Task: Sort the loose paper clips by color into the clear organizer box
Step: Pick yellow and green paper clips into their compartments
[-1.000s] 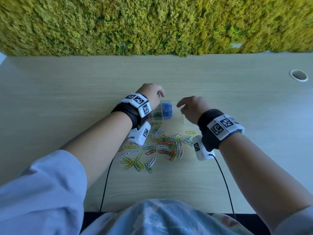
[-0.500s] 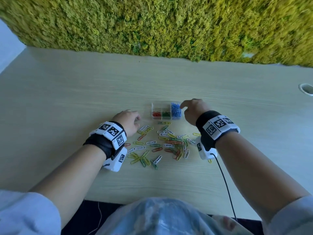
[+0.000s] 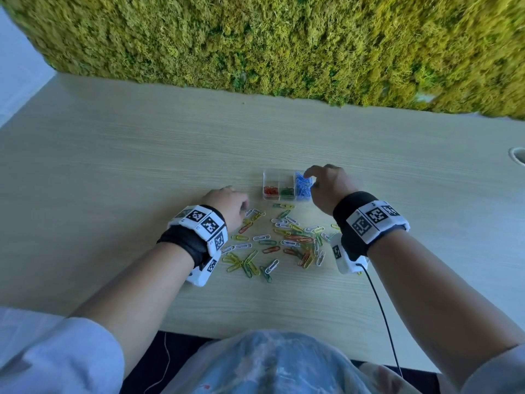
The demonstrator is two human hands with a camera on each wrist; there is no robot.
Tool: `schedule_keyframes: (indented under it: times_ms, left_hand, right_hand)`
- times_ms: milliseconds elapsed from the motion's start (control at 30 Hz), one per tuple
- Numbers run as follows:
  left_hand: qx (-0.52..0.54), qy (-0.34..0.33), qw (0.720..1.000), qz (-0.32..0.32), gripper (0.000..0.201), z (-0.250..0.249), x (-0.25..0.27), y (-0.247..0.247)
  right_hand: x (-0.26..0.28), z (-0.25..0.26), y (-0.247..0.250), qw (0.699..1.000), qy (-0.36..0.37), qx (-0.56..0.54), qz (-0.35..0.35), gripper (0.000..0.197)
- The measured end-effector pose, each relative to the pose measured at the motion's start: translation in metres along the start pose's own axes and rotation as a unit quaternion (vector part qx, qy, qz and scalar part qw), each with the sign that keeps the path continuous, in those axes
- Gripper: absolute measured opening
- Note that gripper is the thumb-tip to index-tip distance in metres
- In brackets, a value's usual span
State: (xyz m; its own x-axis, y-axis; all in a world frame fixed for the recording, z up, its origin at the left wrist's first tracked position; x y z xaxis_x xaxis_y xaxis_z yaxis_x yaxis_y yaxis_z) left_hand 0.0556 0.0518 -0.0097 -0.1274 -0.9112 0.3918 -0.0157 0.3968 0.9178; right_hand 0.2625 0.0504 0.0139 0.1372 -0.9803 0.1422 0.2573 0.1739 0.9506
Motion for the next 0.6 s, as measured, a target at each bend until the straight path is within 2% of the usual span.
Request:
schedule_keyframes:
  times_ms: [67,167,300,433,600]
  left_hand:
    - [-0.003,0.007,1.0,-0.005,0.019,-0.004,0.001,0.001]
    - [-0.007,0.011,1.0,-0.002,0.015,-0.007,0.0,0.003]
    - [-0.011,0.021,1.0,-0.006,0.013,-0.006,-0.001,0.007]
    - [-0.009,0.015,1.0,0.014,0.016,-0.004,-0.002,0.007]
    - [-0.008,-0.005,0.999,0.034,0.019,0.0,-0.001,0.004]
  right_hand:
    - [0.001,0.018,-0.004,0.999,0.045,-0.009,-0.009,0.031]
    - [-0.001,0.046,-0.024,0.993,0.11,-0.002,0.048,0.028]
    - [-0.005,0.074,-0.042,0.986,0.134,-0.008,0.093,0.03]
    - [-0.012,0.093,-0.055,0.974,0.159,0.054,0.149,0.027]
    - [-0.016,0.094,-0.058,0.972,0.153,0.101,0.144,0.025]
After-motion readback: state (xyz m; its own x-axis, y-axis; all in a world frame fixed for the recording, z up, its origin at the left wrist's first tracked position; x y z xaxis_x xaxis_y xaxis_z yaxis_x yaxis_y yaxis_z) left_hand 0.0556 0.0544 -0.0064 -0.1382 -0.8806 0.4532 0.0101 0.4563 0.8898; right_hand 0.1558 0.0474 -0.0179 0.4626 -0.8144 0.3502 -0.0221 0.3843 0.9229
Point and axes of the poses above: each hand's wrist, its own x-axis away from the middle knuckle, its own y-axis out of the back of the hand, z = x × y, the point moved 6 cm from there along -x, towards the middle knuckle, and after that the axes turned 13 degrees about y, right-handed, at the moved point
